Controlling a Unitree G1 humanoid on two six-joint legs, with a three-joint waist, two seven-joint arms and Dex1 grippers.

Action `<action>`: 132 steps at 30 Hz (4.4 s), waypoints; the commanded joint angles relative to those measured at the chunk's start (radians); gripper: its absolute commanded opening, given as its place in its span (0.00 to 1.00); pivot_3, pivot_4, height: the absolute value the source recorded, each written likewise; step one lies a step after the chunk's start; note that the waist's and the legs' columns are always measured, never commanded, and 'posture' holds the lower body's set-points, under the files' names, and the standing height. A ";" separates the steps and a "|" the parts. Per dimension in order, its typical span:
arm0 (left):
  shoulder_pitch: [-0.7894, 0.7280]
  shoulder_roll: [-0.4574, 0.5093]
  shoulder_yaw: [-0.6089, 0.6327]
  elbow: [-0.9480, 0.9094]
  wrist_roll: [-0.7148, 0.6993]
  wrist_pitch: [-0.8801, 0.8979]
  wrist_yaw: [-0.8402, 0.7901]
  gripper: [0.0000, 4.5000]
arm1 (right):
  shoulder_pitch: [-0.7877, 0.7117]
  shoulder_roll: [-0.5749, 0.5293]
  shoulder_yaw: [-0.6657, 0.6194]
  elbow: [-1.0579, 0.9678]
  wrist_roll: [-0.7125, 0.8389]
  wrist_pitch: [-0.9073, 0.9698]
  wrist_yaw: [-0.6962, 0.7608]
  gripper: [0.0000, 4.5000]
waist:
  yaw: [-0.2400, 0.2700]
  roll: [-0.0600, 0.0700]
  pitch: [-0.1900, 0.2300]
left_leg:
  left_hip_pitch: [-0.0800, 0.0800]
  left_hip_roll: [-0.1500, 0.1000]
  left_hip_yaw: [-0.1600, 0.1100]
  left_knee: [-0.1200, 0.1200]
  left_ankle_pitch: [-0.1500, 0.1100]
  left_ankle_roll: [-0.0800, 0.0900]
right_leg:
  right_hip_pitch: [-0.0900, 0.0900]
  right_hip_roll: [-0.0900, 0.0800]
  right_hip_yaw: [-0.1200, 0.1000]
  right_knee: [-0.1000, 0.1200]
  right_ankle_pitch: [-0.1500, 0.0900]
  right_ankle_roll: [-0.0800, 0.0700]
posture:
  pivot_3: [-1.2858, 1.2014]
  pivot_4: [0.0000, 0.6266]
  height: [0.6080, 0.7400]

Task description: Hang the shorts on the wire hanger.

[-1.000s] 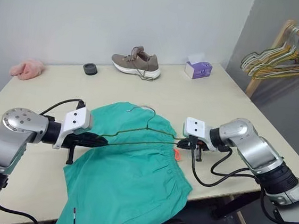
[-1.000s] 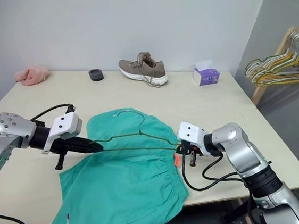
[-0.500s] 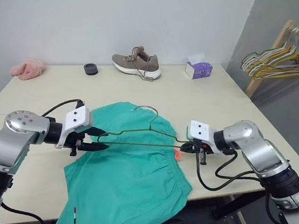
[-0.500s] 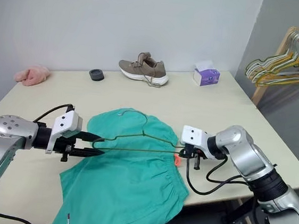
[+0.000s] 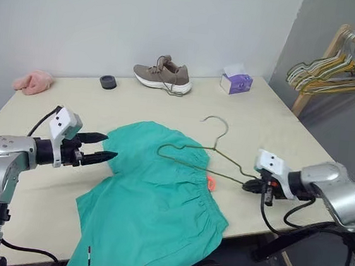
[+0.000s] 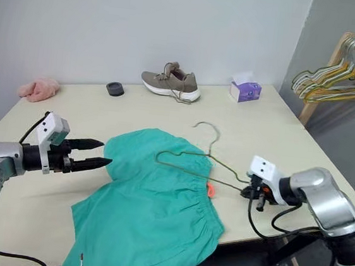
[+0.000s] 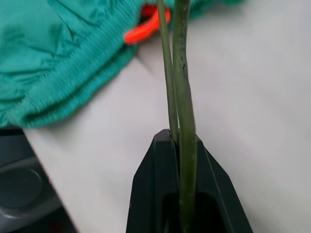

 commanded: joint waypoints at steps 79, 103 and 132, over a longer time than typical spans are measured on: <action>0.012 -0.006 -0.040 -0.011 0.062 -0.184 0.040 0.98 | -0.130 0.275 -0.197 0.191 0.605 0.770 -0.445 0.00 | -0.061 -0.001 -0.001 | 0.000 0.001 0.002 0.004 0.000 0.000 | 0.002 0.001 0.002 0.001 0.002 0.003 | 0.41 0.00 1.00; -0.141 0.042 -0.101 -0.062 0.102 -0.244 -0.038 0.98 | -0.302 0.058 0.322 -0.063 -0.024 -0.166 -0.232 0.00 | -0.024 0.000 -0.001 | -0.001 0.001 0.002 0.004 0.000 0.000 | 0.000 0.001 0.001 0.000 0.003 0.004 | 0.41 0.00 1.00; -0.141 -0.030 -0.216 -0.056 0.134 -0.278 -0.117 0.00 | -0.279 0.098 0.263 -0.156 -0.097 -0.292 -0.080 0.00 | -0.027 -0.001 -0.001 | -0.001 0.001 0.002 0.008 0.000 0.000 | 0.001 0.001 0.001 0.001 0.003 0.004 | 0.40 0.00 1.00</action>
